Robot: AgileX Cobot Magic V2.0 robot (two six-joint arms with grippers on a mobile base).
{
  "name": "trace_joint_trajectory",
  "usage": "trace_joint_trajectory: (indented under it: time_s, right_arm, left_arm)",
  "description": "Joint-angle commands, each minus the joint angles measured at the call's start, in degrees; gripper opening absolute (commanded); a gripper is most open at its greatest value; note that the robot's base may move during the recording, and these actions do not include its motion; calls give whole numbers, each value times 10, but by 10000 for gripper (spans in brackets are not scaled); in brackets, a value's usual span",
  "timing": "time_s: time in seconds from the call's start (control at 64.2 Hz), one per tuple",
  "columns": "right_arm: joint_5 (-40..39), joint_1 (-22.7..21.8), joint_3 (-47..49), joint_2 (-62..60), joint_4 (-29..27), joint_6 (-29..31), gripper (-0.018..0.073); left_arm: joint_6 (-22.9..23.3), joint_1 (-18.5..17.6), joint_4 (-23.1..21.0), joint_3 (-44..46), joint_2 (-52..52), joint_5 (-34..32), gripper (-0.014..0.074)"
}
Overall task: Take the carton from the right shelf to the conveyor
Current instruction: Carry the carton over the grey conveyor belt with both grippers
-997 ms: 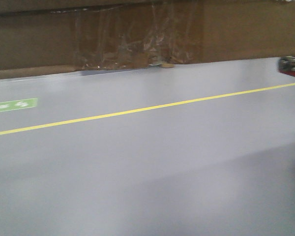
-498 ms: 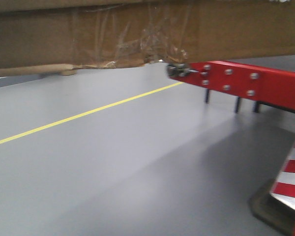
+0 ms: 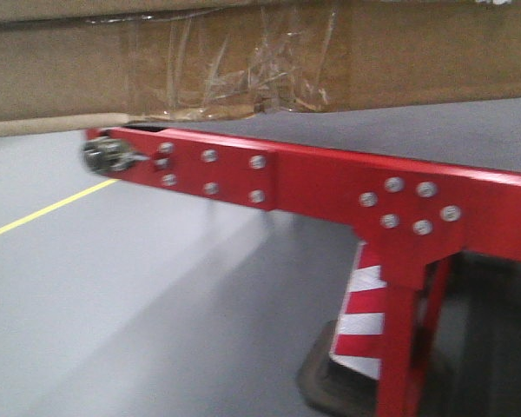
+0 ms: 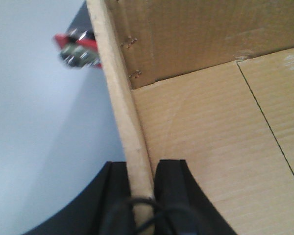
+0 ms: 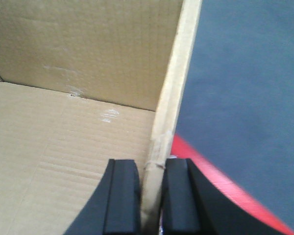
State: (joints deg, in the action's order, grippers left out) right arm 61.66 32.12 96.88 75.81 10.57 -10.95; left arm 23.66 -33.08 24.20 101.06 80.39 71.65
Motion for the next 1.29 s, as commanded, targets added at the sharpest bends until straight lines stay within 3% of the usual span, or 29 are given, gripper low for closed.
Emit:
trace_joint_trajectory:
  time_s: [0.0,0.389,0.779,1.277]
  right_arm:
    - [-45,4,1,-5,-36,9,-68]
    - [-47,4,1,-5,-36,9,-68]
    - [-47,4,1,-5,-38,9,-68]
    - [-47,4,1,-5,-38,9,-68]
  left_arm:
    - [-8,-9,-29,4,-5,-43,-20]
    - [-8,-8,-18,4,-5,-43,-20]
    - [-8,-8,35,4,-5,-43,-20]
    - [-8,-8,36,4,-5,-43,-20]
